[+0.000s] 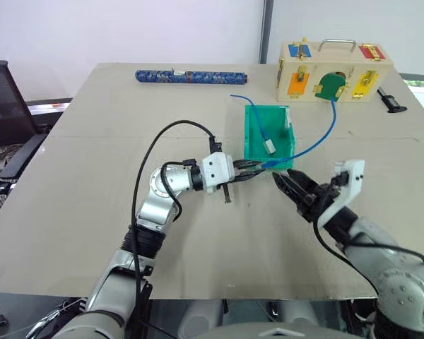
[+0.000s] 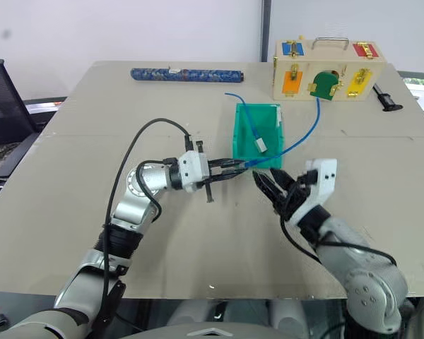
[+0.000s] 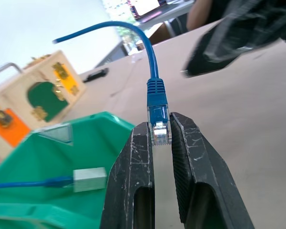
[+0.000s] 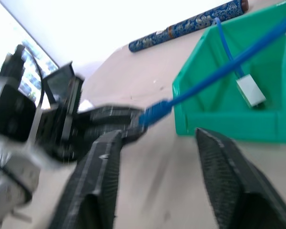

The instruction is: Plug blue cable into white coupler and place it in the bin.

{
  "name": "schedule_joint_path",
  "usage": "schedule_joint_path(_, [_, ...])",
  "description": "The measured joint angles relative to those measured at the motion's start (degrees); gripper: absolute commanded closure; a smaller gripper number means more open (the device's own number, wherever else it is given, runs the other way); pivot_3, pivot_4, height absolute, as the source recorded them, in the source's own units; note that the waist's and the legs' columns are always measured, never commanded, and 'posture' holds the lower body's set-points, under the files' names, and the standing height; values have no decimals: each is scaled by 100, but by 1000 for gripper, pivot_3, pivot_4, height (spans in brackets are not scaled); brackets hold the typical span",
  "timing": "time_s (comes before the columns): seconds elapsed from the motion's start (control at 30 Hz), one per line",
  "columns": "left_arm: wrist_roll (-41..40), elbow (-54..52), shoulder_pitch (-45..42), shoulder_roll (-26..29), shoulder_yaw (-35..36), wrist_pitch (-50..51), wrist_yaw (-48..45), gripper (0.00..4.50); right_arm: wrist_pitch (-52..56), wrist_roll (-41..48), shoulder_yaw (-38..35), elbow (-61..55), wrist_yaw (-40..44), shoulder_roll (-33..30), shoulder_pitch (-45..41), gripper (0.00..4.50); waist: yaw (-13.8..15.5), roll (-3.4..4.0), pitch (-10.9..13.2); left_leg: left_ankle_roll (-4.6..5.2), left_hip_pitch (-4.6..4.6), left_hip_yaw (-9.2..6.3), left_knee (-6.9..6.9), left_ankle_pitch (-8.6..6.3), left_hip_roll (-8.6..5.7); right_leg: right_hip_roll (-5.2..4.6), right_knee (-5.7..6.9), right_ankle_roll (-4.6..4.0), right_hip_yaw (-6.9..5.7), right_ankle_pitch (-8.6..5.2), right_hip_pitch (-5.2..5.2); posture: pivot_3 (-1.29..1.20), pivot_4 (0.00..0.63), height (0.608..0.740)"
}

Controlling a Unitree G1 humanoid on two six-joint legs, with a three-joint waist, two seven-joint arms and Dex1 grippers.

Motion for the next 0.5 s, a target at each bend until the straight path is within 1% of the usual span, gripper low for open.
schedule_joint_path(0.17, [65, -144, 0, 6, 0, -74, 122, 4500, 21, 224, 58, 461, -409, 97, -518, 2119, -23, 1, 0, -1, -2, 4, -3, 1, -2, 0, 0, 0, 5, 0, -5, 0, 150, 740])
schedule_joint_path(0.3, [66, -245, 0, 24, -2, -75, 145, 4500, 10, 344, 87, 678, -600, 137, -730, 2119, -53, 1, 0, 5, -1, 2, -4, -3, -2, 1, 2, 0, 4, 0, -6, 0, 150, 740])
schedule_joint_path(0.4, [66, -343, 0, 38, -3, -55, 153, 4500, 0, 487, 94, 806, -679, 149, -869, 2853, -112, 1, 0, 7, -1, 3, -4, -4, -2, 0, 4, 0, 5, 0, -5, 0, 150, 740])
schedule_joint_path(0.5, [66, -364, 0, 38, -8, 31, 162, 4500, -1, 679, 133, 814, -680, 94, -920, 4295, -147, 2, 0, 9, 1, 2, -4, -5, -2, 3, 7, 0, 4, 0, -6, 0, 150, 740])
